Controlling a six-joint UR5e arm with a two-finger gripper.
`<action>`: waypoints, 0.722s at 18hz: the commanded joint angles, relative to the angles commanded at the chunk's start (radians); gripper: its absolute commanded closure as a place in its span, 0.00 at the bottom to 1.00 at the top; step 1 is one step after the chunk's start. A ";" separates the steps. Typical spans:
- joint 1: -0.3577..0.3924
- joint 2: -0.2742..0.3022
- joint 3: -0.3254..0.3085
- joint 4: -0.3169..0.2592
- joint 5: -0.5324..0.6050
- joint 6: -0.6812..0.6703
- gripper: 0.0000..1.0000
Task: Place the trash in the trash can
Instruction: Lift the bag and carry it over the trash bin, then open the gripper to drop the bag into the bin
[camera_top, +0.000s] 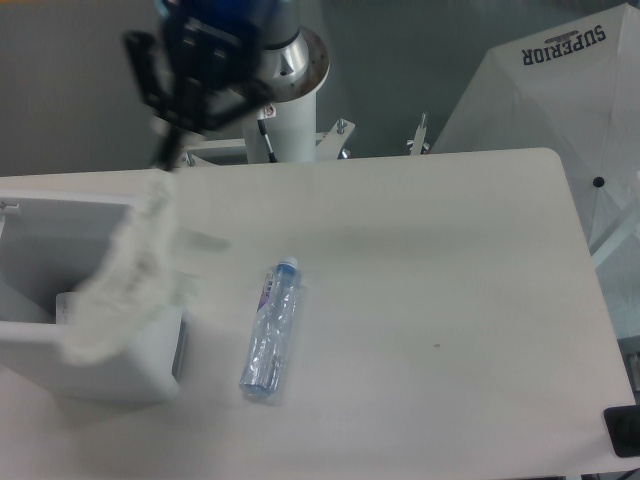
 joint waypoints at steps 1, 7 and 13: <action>-0.005 0.024 -0.025 0.002 0.000 0.002 1.00; -0.029 0.111 -0.181 0.003 -0.002 0.029 1.00; -0.040 0.080 -0.192 0.002 -0.002 0.026 1.00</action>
